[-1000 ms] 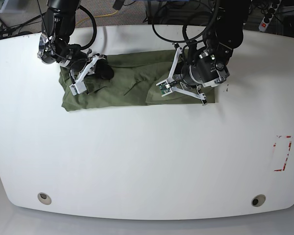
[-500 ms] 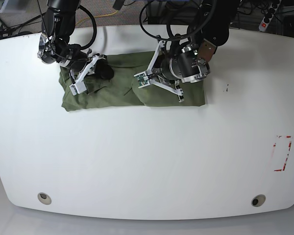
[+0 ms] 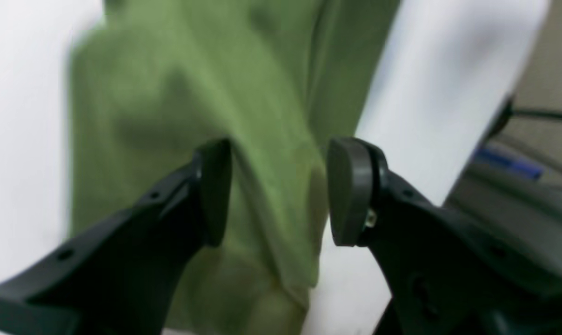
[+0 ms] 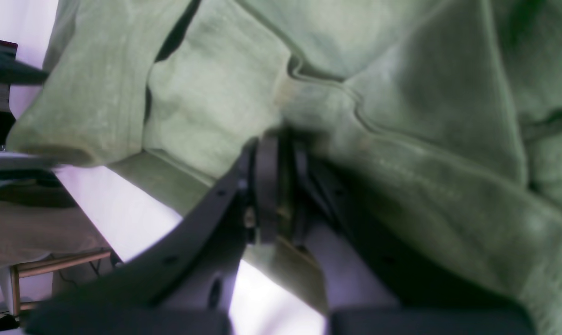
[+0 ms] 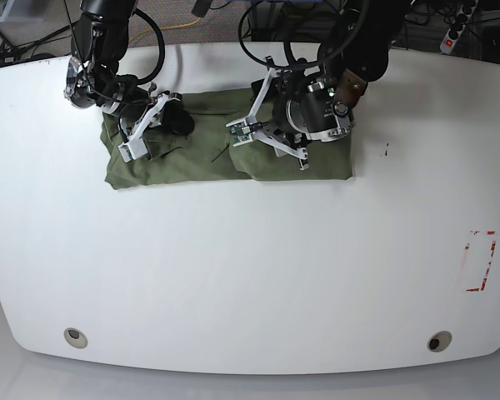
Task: Fold the T-shirt properly
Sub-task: 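Lay the folded end down and press it flat with the left gripper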
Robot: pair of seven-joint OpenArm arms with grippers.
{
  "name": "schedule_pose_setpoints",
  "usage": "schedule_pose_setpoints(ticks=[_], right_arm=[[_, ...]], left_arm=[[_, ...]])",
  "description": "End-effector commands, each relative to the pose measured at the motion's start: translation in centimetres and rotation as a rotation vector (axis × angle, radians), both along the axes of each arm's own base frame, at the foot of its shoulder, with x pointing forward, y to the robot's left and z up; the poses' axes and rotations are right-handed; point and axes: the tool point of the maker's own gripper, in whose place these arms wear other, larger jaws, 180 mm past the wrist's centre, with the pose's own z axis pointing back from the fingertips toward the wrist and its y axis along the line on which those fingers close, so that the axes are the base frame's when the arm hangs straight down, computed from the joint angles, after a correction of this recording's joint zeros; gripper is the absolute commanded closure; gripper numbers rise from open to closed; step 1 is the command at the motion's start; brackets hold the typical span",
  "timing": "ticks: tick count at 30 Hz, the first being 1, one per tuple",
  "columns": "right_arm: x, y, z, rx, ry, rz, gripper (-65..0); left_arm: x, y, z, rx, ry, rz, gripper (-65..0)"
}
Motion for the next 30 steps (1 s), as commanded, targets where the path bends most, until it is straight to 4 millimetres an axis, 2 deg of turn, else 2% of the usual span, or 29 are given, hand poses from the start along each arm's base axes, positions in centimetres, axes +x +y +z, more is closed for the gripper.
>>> schedule_pose_setpoints(ticks=[1,6,11,14,17,20,30], right_arm=[[-0.1,-0.5,-0.2,-0.032,0.012,0.013,-3.5],[-0.1,-0.5,-0.1,-0.032,0.010,0.013,-3.5],[-0.1,-0.6,-0.2,-0.035,0.012,0.014,-3.5],[-0.1,-0.5,-0.1,-0.034,0.009,0.014,-3.5],[0.0,-0.5,-0.1,-0.032,0.009,0.014,-3.5],[0.0,-0.5,-0.1,-0.032,0.007,0.014,-3.5],[-0.2,-0.5,-0.1,-0.033,0.010,0.014,-3.5]], left_arm=[[0.8,-1.3,2.9,-0.124,-0.036,-0.013,-30.7],[2.1,-0.1,4.5,-0.284,0.020,0.074,-30.7],[3.7,2.9,4.3,-0.277,0.008,0.181,-30.6],[4.6,6.2,3.3,-0.192,-0.013,0.250,-30.1],[4.0,7.9,1.7,-0.120,0.012,0.265,-21.5],[2.7,7.3,0.6,-0.100,0.048,0.230,-14.2],[-1.1,2.8,-1.4,0.004,0.067,-0.001,-13.9]])
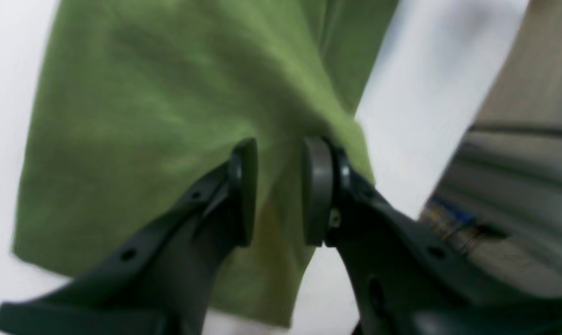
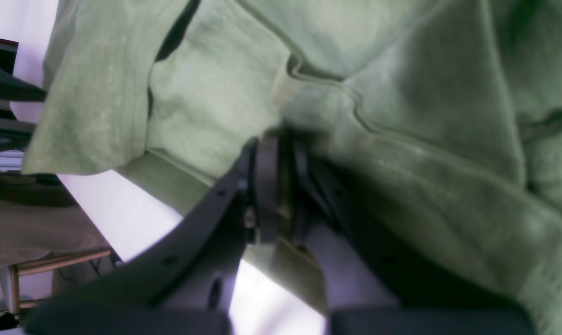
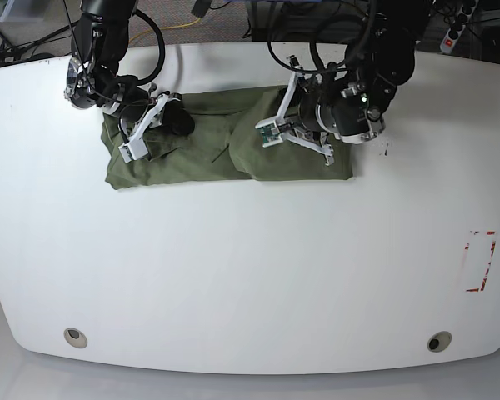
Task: Fold the T-shirt properly
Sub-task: 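Lay the folded end down and press it flat with the left gripper, then release the shirt and withdraw both grippers outward from the bundle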
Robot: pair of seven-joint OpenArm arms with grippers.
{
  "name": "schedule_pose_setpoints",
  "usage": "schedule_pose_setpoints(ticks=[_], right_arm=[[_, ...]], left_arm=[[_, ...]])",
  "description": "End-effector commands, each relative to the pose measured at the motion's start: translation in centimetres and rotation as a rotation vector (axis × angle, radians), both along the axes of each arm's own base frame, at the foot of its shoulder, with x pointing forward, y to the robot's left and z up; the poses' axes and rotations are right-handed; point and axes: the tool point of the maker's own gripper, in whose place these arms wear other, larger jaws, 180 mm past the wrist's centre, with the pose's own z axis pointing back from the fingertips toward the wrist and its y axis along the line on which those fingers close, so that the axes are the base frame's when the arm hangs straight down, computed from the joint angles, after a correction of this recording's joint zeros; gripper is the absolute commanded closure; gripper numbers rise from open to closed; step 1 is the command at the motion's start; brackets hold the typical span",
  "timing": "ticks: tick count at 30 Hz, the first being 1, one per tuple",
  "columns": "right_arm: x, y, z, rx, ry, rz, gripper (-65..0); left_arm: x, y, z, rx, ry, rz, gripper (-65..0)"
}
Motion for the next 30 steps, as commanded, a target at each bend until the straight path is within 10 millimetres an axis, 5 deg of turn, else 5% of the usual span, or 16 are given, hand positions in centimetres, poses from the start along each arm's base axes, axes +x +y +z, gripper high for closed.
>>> schedule_pose_setpoints(ticks=[1,7,13,21,25,30], right_arm=[[-0.2,-0.5,-0.2,-0.031,0.010,0.011,-3.5],[-0.3,-0.5,-0.2,-0.031,0.012,0.011,-3.5],[-0.3,-0.5,-0.2,-0.031,0.010,0.012,-3.5],[0.1,-0.6,0.1,-0.030,0.001,0.007,-3.5],[0.6,-0.8,0.4,-0.032,-0.011,0.004,-3.6],[1.4,-1.1,1.2,-0.039,-0.041,-0.001,-23.3]], left_arm=[[-0.5,-1.8,0.6,-0.008,-0.029,-0.069,-13.9],[-1.8,-4.4,0.9,0.010,-0.059,-0.211,-13.9],[0.9,-3.6,2.0,0.050,-0.144,-0.182,-13.5],[6.1,1.8,4.2,0.034,-0.216,0.078,-13.5],[6.7,5.2,3.7,0.034,-0.197,0.213,-13.5],[5.8,7.7,2.3,-0.008,-0.162,0.321,-13.3]])
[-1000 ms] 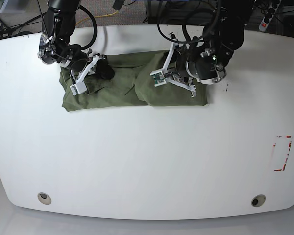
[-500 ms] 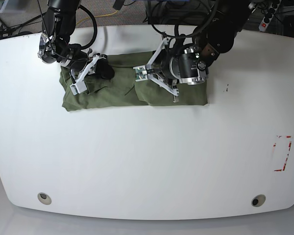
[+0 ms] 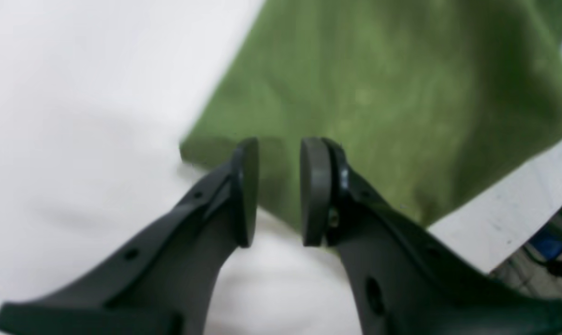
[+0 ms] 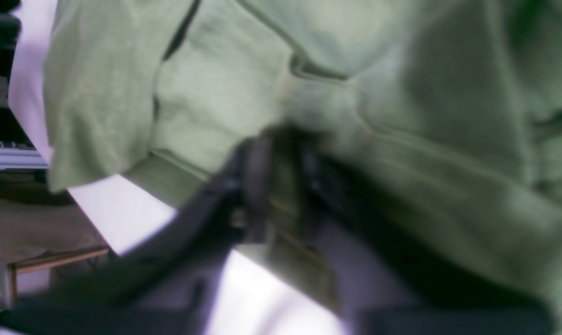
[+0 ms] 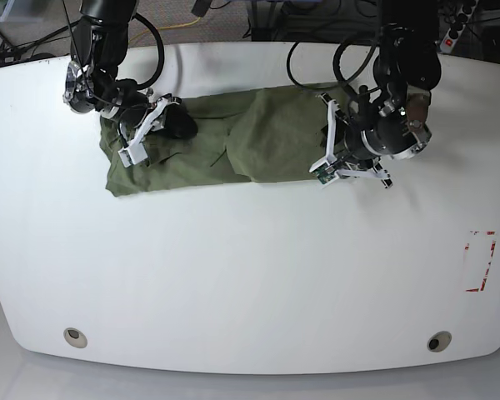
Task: Fold the T-shirt properly
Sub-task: 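Release the shirt and withdraw both grippers outward from the bundle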
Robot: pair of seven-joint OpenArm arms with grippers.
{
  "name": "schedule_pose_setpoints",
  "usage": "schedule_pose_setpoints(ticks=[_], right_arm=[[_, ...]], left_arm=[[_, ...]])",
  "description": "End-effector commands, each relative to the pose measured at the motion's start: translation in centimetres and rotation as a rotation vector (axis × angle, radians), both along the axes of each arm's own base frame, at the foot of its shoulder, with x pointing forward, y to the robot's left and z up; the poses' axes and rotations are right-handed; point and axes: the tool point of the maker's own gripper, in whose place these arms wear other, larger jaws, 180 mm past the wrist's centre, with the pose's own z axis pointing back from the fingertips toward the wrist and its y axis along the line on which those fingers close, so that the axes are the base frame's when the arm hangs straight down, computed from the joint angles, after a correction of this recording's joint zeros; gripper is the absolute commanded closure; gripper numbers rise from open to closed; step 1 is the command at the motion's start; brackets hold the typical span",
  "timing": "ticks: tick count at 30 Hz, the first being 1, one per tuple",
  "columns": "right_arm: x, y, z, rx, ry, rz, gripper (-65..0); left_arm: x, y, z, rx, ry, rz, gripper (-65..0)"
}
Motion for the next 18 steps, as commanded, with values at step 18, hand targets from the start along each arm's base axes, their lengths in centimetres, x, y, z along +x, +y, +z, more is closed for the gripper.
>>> schedule_pose_setpoints(ticks=[18], right_arm=[[4.1,-8.0,6.8,-0.068,-0.159,-0.170,-48.4]], left_arm=[[-1.4,1.4,-2.1,-0.105,0.016,0.048,-13.3]])
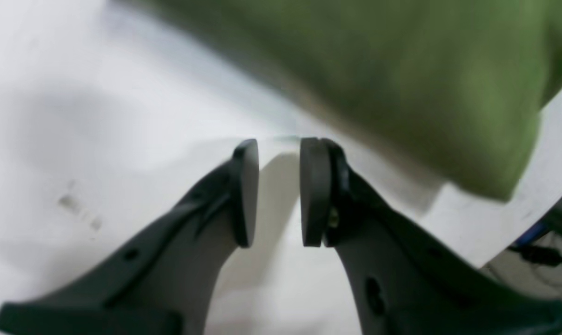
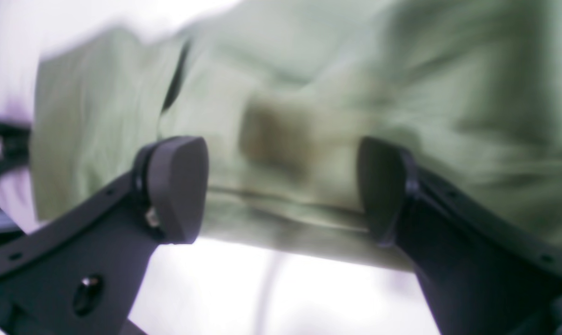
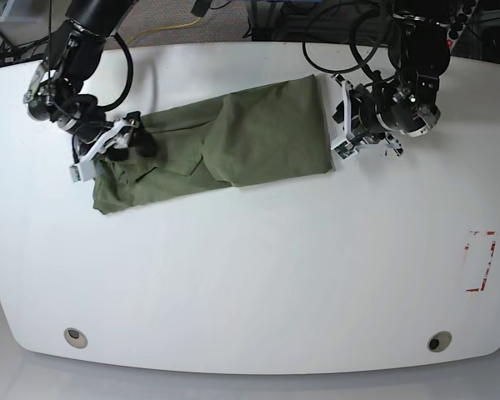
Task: Fold the T-shirt properly
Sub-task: 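Release the shirt and withdraw both grippers outward from the bundle, then grasp opposite ends of the green strip with both grippers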
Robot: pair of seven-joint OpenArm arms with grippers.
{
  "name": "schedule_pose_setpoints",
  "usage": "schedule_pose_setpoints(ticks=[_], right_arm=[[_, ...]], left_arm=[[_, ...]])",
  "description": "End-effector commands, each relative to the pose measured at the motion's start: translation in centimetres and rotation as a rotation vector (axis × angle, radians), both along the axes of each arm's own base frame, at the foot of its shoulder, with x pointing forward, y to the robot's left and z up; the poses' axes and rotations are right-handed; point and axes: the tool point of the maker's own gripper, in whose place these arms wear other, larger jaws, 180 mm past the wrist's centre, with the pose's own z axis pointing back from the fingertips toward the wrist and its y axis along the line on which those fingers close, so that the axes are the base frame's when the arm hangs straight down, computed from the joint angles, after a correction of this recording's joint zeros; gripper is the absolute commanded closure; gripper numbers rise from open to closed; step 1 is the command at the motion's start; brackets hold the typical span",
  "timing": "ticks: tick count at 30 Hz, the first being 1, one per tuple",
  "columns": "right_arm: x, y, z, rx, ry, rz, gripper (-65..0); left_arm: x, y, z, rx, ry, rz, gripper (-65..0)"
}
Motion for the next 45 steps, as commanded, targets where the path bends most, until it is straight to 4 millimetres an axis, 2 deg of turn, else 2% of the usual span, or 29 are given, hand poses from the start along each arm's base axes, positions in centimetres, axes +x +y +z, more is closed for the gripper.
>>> schedule_pose_setpoints(ticks=[1,4,7,11,15,18,23,27,32,35,38,42,45], right_arm=[[1.4,-1.2,2.7,0.018,-0.092,-0.018,-48.4],[2.4,-3.3,4.2,0.000,-0.129,-0.041,-48.4],[3.1,-5.0,4.1,-0.011,-0.118,-0.061,-48.4],[4.2,-8.2,3.8,-0.018,-0.080,-0.097,-48.2],[5.4,-10.7,3.9,-0.004,-0.076,-0.144,-48.2],[5.9,-12.7,3.6,0.022,-0.055,-0.184,-48.2],[6.3,-14.3,3.3,0.049,-0.037,-0.223,-48.5],[6.2,-14.4,3.2,0.049,-0.034,-0.224,-48.4],[5.7,-13.4,2.5,0.024,-0.007,-0.178,-48.2],[4.9,-12.4,2.4,-0.022,-0.004,-0.132,-48.2],[4.5,-10.5,1.8,-0.010,-0.004,-0.105,-48.2],[3.1,-10.0,0.3,0.004,0.034,-0.107,-48.2],[2.1,-8.0,-1.3,0.050,0.064,-0.100,-48.2]], left_arm=[[1.7,-1.4,3.3,-0.050,-0.120,-0.027,-13.3],[2.1,-2.0,4.8,-0.061,-0.171,-0.038,-13.3],[2.3,-3.2,5.4,-0.102,-0.183,-0.034,-13.3],[2.6,-4.3,5.6,-0.155,-0.185,-0.004,-13.3],[2.3,-5.7,4.3,-0.202,-0.131,0.018,-13.3],[1.7,-5.7,2.1,-0.207,-0.056,0.037,-13.3],[1.3,-5.2,-0.5,-0.205,0.029,0.059,-13.3],[1.4,-5.3,-1.2,-0.240,0.029,0.072,-13.3],[1.8,-2.9,-1.4,-0.184,0.017,0.068,-13.3],[2.6,-0.5,-1.0,-0.127,-0.006,0.060,-13.3],[3.2,1.3,-0.7,-0.082,-0.022,0.055,-13.3],[4.1,2.9,-0.1,-0.037,-0.045,0.047,-13.3],[4.6,3.8,0.3,-0.013,-0.058,0.042,-13.3]])
